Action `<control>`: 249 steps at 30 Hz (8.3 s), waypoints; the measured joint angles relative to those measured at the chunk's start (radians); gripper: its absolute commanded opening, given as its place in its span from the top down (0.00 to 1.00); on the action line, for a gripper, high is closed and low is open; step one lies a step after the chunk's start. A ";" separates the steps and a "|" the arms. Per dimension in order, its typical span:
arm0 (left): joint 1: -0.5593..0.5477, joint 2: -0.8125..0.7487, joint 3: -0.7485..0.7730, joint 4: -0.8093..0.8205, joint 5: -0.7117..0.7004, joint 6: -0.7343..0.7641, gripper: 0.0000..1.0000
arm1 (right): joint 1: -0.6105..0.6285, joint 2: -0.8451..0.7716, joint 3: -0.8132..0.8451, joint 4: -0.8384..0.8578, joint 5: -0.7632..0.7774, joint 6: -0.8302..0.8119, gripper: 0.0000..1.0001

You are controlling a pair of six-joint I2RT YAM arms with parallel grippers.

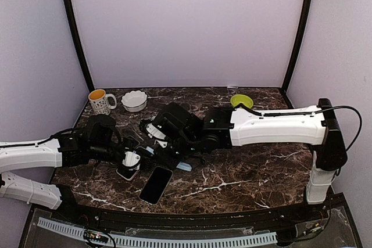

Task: Take the phone out of the phone case
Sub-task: Remove the phone case from the phone, then place the phone case at the center of the board, then pass from the left arm to the right, then place the phone at the center of the board.

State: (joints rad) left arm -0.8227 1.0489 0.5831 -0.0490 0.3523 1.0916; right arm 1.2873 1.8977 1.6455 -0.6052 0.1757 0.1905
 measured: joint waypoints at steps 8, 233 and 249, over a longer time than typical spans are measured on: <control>0.021 0.000 0.003 -0.011 0.026 -0.001 1.00 | -0.013 -0.003 -0.047 0.000 0.005 0.010 0.72; 0.063 0.011 0.087 0.233 0.052 -0.370 0.01 | -0.491 0.169 -0.536 1.035 0.459 -0.959 1.00; 0.063 0.010 0.087 0.230 0.059 -0.370 0.02 | -0.526 0.201 -0.499 0.879 0.336 -0.902 0.76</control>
State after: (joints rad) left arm -0.7601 1.0592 0.6704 0.1810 0.4110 0.7216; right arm 0.7616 2.0983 1.1461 0.2741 0.5114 -0.7113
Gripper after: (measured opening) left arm 0.981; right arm 0.230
